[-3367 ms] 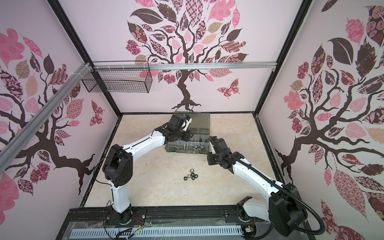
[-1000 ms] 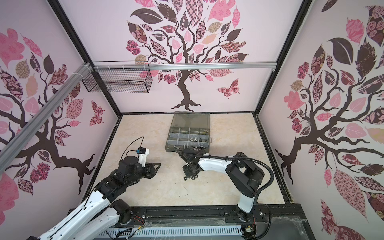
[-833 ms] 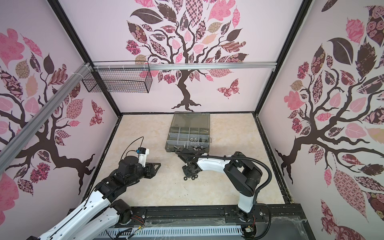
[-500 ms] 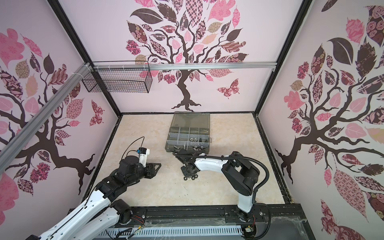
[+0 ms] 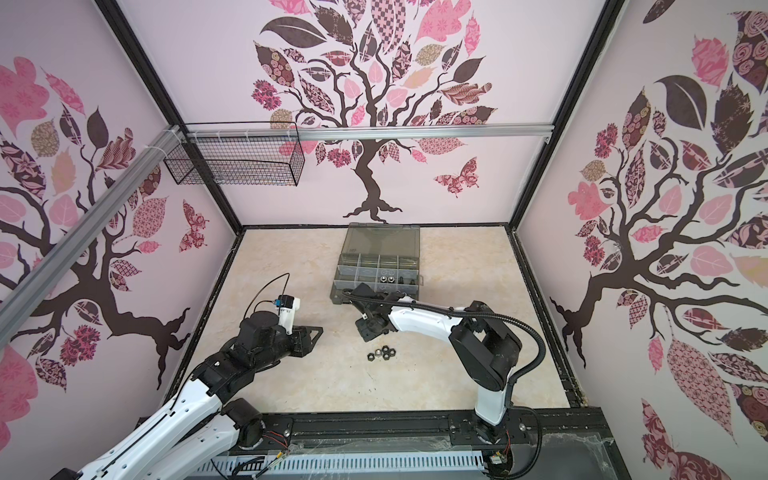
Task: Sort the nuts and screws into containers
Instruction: 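Lift the silver nut and carry it over the organizer box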
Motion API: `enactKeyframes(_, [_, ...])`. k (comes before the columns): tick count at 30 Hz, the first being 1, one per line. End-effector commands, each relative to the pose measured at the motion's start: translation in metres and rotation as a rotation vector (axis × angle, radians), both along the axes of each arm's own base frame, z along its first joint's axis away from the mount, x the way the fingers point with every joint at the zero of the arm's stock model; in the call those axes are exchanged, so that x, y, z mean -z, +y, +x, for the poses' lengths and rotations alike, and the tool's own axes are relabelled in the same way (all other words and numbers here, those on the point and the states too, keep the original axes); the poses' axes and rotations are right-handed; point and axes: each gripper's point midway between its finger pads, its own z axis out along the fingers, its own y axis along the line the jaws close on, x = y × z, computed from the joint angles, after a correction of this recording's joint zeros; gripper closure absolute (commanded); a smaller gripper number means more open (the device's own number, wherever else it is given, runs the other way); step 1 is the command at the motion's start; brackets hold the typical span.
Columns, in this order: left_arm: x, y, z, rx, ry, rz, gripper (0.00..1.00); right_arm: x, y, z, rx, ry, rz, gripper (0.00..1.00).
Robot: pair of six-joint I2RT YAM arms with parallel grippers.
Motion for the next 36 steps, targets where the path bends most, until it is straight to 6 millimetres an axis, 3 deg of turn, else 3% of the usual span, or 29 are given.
enactKeyframes(1, [0.001, -0.003, -0.001, 0.014, 0.004, -0.016, 0.55, -0.04, -0.006, 0.021, 0.017, -0.057, 0.067, 0.79])
enactKeyframes(11, [-0.001, -0.006, -0.002, 0.016, 0.011, -0.04, 0.55, -0.079, -0.02, 0.076, 0.061, -0.142, 0.118, 0.78])
enactKeyframes(16, [-0.001, -0.006, -0.003, 0.021, 0.015, -0.042, 0.55, -0.086, -0.03, 0.112, 0.11, -0.157, 0.163, 0.77])
enactKeyframes(21, [-0.001, -0.006, -0.005, 0.02, 0.02, -0.043, 0.55, -0.077, -0.035, 0.147, 0.145, -0.168, 0.148, 0.77])
enactKeyframes(25, [-0.001, -0.006, -0.007, 0.019, 0.02, -0.053, 0.55, -0.055, -0.037, 0.163, 0.159, -0.139, 0.105, 0.77])
enactKeyframes(31, [-0.001, -0.004, -0.008, 0.016, 0.02, -0.058, 0.55, -0.026, -0.046, 0.177, 0.197, -0.107, 0.063, 0.77])
enactKeyframes(36, [0.001, -0.006, -0.008, 0.023, 0.027, -0.061, 0.55, -0.016, -0.054, 0.178, 0.219, -0.087, 0.046, 0.74])
